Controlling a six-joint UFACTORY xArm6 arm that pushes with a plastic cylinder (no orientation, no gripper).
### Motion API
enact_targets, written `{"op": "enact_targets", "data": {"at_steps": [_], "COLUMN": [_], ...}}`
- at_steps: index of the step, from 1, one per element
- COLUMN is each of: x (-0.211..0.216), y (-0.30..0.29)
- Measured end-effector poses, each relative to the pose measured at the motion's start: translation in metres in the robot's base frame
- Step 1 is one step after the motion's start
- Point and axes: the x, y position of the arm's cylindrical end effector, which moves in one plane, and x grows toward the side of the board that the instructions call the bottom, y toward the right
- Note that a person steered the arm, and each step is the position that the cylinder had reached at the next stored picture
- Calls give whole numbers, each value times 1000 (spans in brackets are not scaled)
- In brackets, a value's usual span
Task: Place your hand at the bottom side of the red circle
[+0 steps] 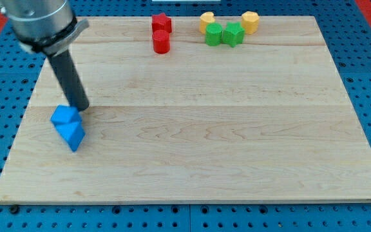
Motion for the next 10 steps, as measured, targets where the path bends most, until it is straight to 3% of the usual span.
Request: {"op": "enact_targets", "data": {"at_steps": [1,3,6,8,10], "x": [35,-50,-116,-112,-102], "y": [-9,26,66,72,114]}}
